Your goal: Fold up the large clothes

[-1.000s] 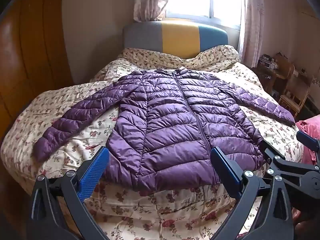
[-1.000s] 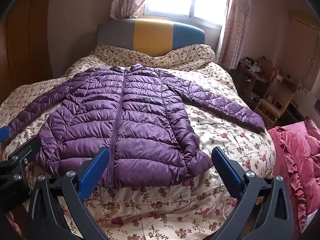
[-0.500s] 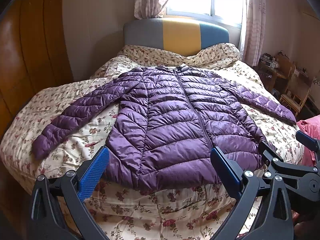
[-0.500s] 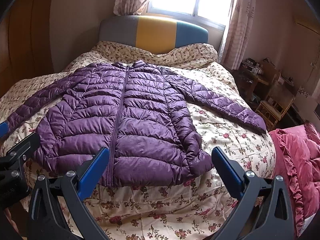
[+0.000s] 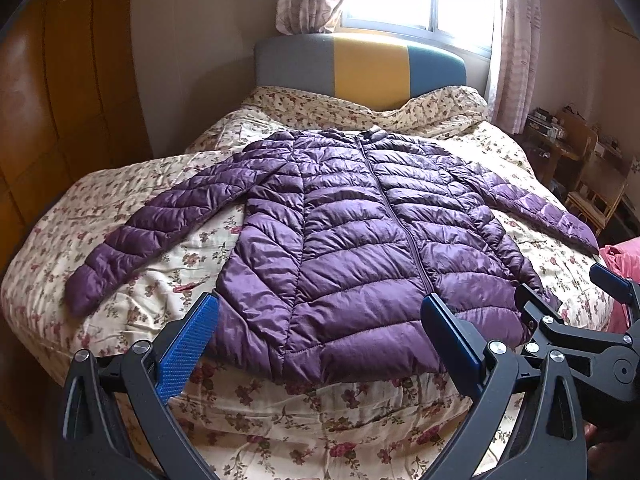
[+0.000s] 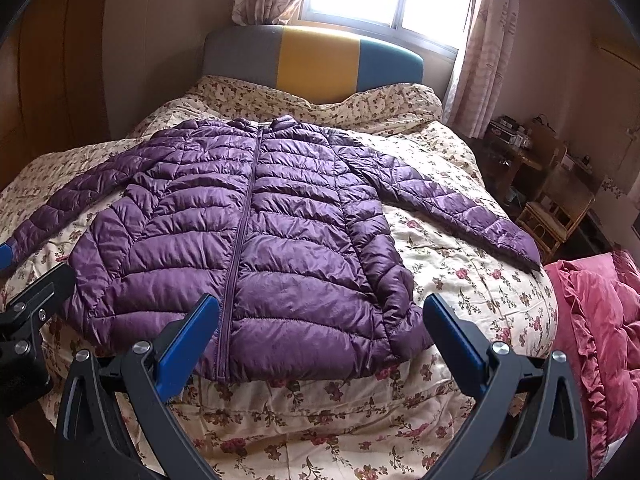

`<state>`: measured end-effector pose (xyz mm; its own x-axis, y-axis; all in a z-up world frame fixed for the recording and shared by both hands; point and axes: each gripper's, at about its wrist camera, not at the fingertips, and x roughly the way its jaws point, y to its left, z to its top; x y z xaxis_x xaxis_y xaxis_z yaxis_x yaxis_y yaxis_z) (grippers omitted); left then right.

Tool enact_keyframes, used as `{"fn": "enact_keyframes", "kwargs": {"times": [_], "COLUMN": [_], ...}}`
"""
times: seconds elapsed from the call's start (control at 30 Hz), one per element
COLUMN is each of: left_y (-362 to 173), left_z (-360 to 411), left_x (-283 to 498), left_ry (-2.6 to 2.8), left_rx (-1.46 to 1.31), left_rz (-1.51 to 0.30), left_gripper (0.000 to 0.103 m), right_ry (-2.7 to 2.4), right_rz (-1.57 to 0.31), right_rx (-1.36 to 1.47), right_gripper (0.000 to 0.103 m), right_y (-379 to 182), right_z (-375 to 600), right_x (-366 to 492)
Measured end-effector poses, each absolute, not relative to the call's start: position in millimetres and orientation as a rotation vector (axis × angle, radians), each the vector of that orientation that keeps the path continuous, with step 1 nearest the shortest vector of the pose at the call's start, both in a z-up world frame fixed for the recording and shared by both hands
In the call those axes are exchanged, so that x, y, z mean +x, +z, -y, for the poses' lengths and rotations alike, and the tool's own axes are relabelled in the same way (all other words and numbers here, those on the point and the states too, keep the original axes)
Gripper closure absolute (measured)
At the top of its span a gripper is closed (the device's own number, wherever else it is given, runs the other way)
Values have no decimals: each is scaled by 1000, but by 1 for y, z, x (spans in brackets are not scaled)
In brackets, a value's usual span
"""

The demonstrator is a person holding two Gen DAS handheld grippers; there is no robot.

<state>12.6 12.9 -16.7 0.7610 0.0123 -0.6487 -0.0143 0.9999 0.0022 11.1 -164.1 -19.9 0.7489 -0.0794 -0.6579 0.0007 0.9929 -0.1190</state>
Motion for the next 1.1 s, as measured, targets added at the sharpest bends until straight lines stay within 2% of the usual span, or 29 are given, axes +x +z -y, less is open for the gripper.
{"fn": "enact_keyframes", "kwargs": {"times": [1.1], "left_y": [-23], "left_z": [-5], "left_x": [55], "left_ry": [35], "left_rx": [28], "left_rz": [-743], "left_gripper": [3], "right_ry": [-79], "right_rz": [-784], "right_rx": [-52], "right_gripper": [2], "right_y": [-34], "right_z": [193], "right_x": [57]}}
